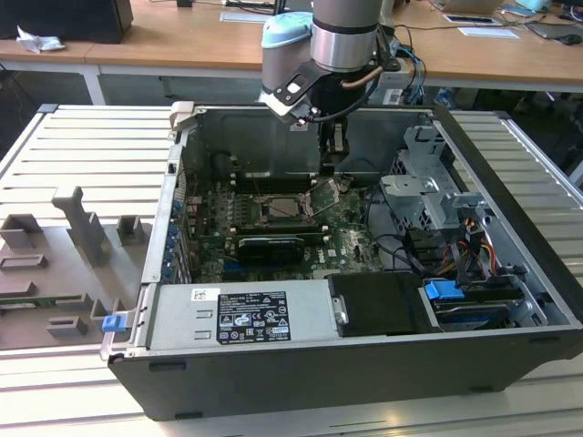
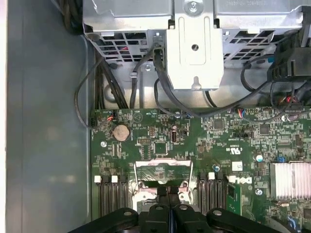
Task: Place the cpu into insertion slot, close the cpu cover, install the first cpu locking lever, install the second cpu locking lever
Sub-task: 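Close the cpu cover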
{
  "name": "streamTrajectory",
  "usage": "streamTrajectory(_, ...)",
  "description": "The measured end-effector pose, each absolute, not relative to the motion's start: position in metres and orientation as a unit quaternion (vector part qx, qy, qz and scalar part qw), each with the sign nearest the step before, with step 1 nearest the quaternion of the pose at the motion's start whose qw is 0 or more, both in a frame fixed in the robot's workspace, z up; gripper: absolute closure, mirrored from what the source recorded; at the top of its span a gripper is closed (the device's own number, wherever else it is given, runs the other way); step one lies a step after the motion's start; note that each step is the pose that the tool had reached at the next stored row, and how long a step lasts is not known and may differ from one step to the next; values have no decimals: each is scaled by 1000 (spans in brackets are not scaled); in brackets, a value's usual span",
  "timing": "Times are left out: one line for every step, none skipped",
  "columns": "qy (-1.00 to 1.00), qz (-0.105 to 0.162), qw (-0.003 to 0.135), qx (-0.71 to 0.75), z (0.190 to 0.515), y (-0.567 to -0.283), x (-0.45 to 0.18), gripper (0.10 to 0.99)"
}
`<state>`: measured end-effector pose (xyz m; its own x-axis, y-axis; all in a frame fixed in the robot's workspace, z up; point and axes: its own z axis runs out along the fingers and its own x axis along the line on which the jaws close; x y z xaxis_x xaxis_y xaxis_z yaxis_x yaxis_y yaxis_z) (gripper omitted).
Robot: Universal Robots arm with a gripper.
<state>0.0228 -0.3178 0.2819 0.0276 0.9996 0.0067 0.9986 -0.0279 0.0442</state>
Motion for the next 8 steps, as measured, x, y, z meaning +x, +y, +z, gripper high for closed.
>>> streamTrajectory(697,18,13,717,282,-318,24,980)
streamTrajectory(697,18,13,717,282,-318,25,980)
streamTrajectory(697,18,13,716,281,-318,25,980)
streamTrajectory(699,18,13,715,281,-318,26,980)
streamTrajectory(703,18,13,711,280,-318,27,980)
streamTrajectory(704,17,13,709,278,-318,29,980)
streamTrajectory(704,17,13,709,277,-318,31,980)
streamTrajectory(704,16,12,709,275,-318,32,980)
